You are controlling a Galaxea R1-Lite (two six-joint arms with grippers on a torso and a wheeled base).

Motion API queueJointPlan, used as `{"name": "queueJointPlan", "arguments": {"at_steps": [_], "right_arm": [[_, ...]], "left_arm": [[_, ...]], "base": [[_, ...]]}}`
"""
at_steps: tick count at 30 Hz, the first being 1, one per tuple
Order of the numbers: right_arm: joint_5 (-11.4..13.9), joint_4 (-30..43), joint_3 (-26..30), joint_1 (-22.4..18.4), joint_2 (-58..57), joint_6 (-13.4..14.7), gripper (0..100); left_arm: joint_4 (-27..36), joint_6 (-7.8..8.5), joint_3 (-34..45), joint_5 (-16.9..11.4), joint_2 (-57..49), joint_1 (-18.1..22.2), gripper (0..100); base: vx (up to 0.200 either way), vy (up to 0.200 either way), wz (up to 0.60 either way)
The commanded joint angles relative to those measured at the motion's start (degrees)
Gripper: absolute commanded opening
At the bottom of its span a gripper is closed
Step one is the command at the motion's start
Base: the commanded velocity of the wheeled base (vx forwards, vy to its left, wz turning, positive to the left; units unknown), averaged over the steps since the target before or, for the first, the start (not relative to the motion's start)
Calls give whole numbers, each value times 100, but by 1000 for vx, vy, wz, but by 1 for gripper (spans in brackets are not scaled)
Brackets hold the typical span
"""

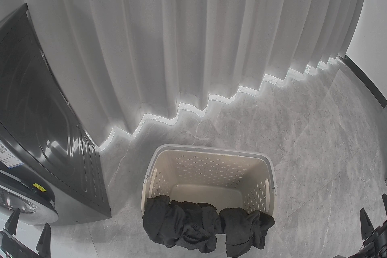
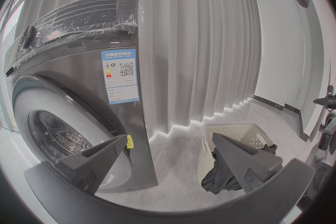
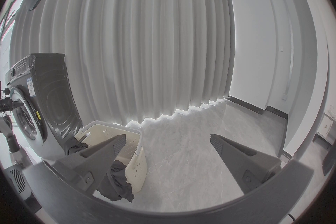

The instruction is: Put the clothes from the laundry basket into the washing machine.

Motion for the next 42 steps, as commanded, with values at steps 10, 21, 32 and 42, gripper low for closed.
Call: {"name": "queueJointPlan", "arguments": {"at_steps": [10, 21, 32, 42], "right_arm": [[7, -4, 101, 2, -22, -7, 100], [7, -4, 101, 2, -22, -7, 100], [7, -4, 101, 2, -22, -7, 100], [7, -4, 101, 2, -22, -7, 100]], "left_arm": [[-2, 3, 101, 2, -75, 2, 100], [-2, -6, 101, 2, -75, 2, 100], [6, 12, 101, 11, -75, 2, 100], [-2, -6, 101, 2, -75, -7, 100]], "base": [[0, 0, 0], [-36, 0, 0], [-73, 0, 0], [-40, 0, 0]]}}
